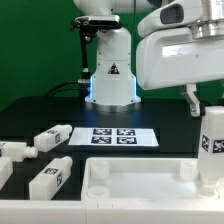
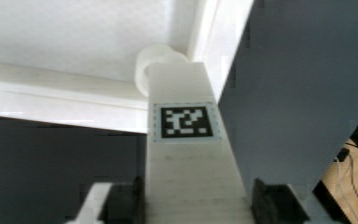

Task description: Assemble desk

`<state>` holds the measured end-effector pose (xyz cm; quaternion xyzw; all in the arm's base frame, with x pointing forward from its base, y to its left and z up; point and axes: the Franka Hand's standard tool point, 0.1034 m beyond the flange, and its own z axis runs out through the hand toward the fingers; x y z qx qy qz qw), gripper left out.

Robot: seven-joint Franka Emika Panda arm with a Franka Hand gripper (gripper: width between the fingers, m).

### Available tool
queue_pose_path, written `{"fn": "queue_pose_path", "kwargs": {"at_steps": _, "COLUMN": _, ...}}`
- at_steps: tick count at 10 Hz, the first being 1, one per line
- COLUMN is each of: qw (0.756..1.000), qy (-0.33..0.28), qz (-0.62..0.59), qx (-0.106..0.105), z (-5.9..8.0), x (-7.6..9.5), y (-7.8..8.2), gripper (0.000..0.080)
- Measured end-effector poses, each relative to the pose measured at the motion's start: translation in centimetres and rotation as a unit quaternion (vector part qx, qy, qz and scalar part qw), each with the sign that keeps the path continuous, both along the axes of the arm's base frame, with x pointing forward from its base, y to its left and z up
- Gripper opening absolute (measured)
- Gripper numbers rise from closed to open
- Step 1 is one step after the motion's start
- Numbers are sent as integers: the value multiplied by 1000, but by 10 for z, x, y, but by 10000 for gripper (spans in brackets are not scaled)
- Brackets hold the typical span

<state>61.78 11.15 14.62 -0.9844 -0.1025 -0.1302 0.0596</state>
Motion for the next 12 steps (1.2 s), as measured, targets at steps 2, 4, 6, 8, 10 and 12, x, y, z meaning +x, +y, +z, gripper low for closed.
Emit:
{"fn": "queue_pose_path", "kwargs": {"at_steps": 2, "qw": 1000, "qy": -2, "qz": -3, "qx": 0, "z": -1, "x": 4, "y": -4, "gripper": 285}}
{"fn": "queue_pose_path", "kwargs": {"at_steps": 4, "qw": 1000, "qy": -6, "qz": -4, "qx": 1, "z": -5, "x": 6, "y": -3, "gripper": 285}}
{"fn": "queue_pose_path", "kwargs": {"at_steps": 6, "qw": 1000, "qy": -3, "qz": -4, "qx": 1, "z": -9, "x": 5, "y": -4, "gripper": 285}}
{"fn": "queue_pose_path", "kwargs": {"at_steps": 8, "qw": 1000, "qy": -8, "qz": -6, "qx": 1, "z": -13, "x": 7, "y": -5, "gripper": 285}}
{"fn": "queue_pose_path", "kwargs": {"at_steps": 10, "qw": 1000, "qy": -27, "qz": -12, "qx": 2, "z": -13, "x": 11, "y": -3, "gripper": 285}}
{"fn": "queue_pose_path", "kwargs": {"at_steps": 12, "qw": 999, "qy": -41, "qz": -14, "qx": 3, "z": -12, "x": 14, "y": -2, "gripper": 285}}
